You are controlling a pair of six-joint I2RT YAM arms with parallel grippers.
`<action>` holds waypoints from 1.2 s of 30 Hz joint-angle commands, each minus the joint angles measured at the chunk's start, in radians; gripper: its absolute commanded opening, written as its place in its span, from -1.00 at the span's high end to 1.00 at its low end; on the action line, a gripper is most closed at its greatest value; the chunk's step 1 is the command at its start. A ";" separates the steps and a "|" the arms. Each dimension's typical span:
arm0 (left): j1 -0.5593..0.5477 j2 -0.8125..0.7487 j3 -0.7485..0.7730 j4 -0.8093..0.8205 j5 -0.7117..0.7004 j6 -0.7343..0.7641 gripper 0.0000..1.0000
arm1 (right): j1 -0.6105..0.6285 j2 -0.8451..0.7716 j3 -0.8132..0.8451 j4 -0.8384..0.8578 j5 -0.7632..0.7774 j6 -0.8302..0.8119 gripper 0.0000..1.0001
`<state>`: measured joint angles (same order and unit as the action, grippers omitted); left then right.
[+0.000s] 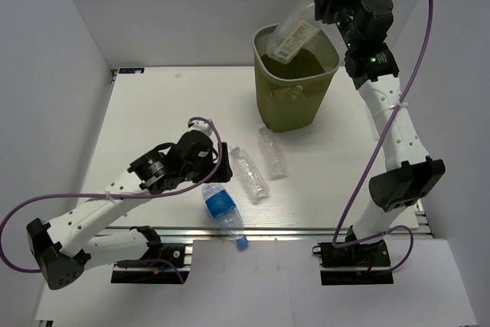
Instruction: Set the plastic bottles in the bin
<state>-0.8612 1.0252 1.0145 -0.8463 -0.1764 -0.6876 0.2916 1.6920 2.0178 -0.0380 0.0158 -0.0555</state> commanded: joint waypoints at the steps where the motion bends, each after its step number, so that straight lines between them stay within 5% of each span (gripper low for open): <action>1: -0.004 0.057 0.070 -0.108 -0.095 -0.107 -1.00 | -0.023 0.015 0.012 0.115 0.111 -0.046 1.00; 3: -0.013 0.101 0.084 -0.118 -0.095 -0.127 -1.00 | -0.034 0.043 0.022 0.095 0.098 -0.056 0.84; 6: -0.024 0.182 0.084 -0.128 -0.084 -0.185 -1.00 | -0.037 0.101 0.111 -0.057 0.043 -0.125 -0.80; 17: -0.090 0.308 0.041 -0.257 -0.080 -0.501 -1.00 | -0.159 -0.037 -0.004 -0.322 0.187 -0.149 -0.81; 26: -0.119 0.371 -0.167 0.022 -0.061 -0.583 -1.00 | -0.270 -0.286 -0.428 -0.355 0.035 -0.133 -0.81; 33: -0.128 0.518 -0.172 0.122 -0.081 -0.550 -1.00 | -0.321 -0.359 -0.550 -0.442 0.015 -0.159 -0.81; 36: -0.137 0.518 -0.154 0.122 -0.092 -0.550 -0.60 | -0.341 -0.362 -0.582 -0.483 -0.008 -0.158 -0.81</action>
<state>-0.9848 1.5429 0.8474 -0.7963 -0.2386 -1.2316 -0.0288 1.3537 1.4528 -0.4858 0.0399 -0.1989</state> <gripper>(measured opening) 0.851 0.904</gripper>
